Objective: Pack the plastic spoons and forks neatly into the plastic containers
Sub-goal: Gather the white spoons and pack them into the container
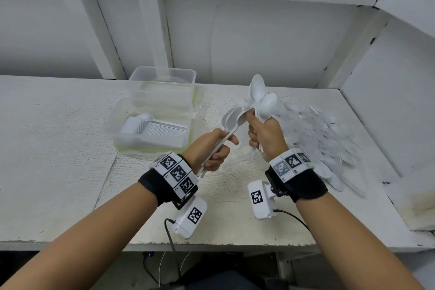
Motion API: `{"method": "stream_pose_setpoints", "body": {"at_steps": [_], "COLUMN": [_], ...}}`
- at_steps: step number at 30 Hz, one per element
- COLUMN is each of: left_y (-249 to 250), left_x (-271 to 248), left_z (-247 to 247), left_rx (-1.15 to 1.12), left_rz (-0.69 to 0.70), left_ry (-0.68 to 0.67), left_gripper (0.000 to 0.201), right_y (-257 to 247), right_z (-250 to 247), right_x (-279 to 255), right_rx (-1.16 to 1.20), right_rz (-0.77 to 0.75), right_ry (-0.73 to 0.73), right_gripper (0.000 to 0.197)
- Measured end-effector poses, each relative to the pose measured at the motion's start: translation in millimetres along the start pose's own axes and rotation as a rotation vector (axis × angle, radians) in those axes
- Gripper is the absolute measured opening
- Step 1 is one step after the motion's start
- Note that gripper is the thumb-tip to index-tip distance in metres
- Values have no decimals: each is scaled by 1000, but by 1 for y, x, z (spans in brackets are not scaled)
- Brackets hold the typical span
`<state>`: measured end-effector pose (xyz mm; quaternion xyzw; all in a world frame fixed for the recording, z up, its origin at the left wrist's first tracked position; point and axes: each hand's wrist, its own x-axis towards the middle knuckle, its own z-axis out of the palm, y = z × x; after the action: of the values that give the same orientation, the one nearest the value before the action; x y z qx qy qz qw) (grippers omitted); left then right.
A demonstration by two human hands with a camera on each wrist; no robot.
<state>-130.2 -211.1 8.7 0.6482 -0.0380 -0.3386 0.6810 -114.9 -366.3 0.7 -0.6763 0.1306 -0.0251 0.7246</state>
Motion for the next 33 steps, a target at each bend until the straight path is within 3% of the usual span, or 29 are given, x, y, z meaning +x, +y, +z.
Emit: {"method": "stream_pose_setpoints", "body": {"at_steps": [5,8,13,18,21,24,29,33], "left_y": [1,2,4,-1,0,-1,-3,-2], "left_x": [-5,-6,-6,-4,-1,0,-3,0], "left_z": [3,1,0,0,0,1,-2,-1], "left_rx": [275,324,372,172,130,110,-155,-111], "left_rz": [63,38,-20,-35,-26,24,5,41], "left_ry": [-2,-26,-96,-22,13,-12,-104,13], "left_gripper": [33,34,45,33,29,31,23,17], "right_y": [-3,-8,-8,-7,-4,-1,-2,2], "right_z": [2,1,-1,-5,-4,-3,-2,1], "right_x": [-1,-4,-6,-5,-5,-7,-10,-11], "right_rx": [-224,-303,-394,-443,-503,-526,-485,-422], "right_rz": [-97,-150,-147,-200,-246,-275,-298,-311], "right_ry": [22,-62,-184,-142,-126,-116,-134,-113], "right_gripper": [19,10,14,8,18,21,18,22]}}
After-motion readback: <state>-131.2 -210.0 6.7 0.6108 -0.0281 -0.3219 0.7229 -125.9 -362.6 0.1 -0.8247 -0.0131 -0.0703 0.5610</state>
